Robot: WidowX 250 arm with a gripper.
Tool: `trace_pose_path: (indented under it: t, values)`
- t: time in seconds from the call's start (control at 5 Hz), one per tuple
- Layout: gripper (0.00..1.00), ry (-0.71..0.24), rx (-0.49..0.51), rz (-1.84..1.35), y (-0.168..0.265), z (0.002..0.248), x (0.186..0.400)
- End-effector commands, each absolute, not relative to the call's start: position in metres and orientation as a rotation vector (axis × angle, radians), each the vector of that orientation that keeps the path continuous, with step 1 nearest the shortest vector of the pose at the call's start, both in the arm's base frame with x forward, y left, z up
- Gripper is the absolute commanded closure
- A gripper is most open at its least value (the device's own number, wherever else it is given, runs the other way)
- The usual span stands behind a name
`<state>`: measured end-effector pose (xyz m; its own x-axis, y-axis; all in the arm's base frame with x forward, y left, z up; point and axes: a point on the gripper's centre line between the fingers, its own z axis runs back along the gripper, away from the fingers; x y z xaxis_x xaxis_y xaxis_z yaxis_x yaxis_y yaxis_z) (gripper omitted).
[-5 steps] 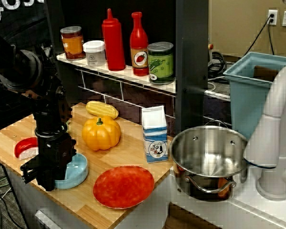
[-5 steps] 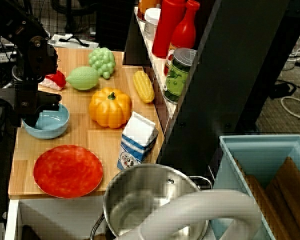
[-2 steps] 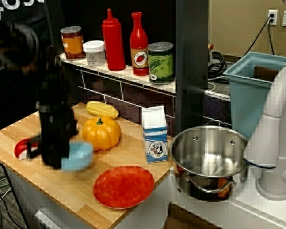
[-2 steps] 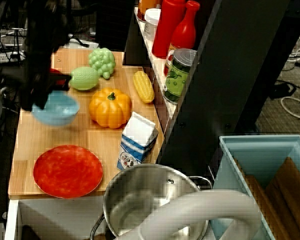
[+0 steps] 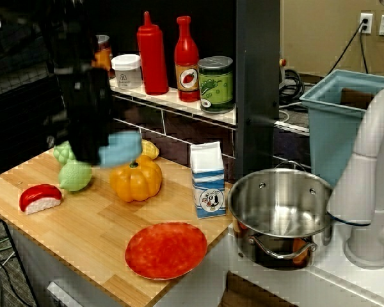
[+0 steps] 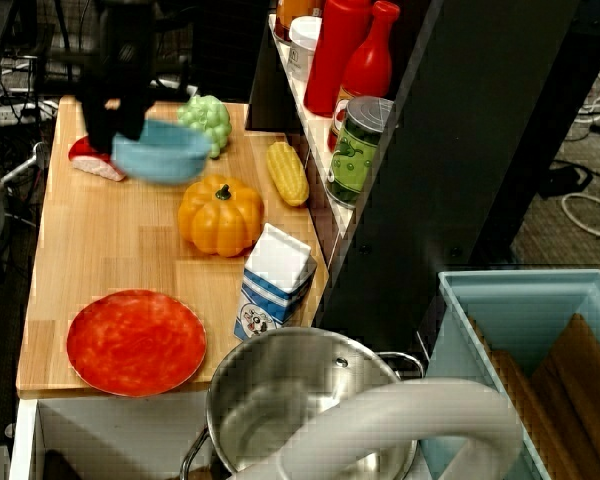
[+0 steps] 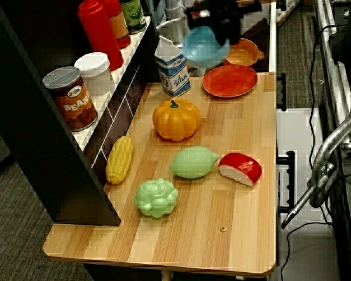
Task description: Lift bowl
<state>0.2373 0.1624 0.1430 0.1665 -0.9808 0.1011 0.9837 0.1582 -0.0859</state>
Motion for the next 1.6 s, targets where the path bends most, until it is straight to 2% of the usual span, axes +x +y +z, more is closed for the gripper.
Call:
trace_pose_path:
  t: [0.0,0.4,1.4]
  values:
    - [1.00,-0.098,-0.149,-1.425,0.157,0.197,0.252]
    - [1.00,-0.127,-0.161,-1.449,0.146,0.216,0.250]
    - [1.00,-0.144,-0.161,-1.443,0.148,0.221,0.248]
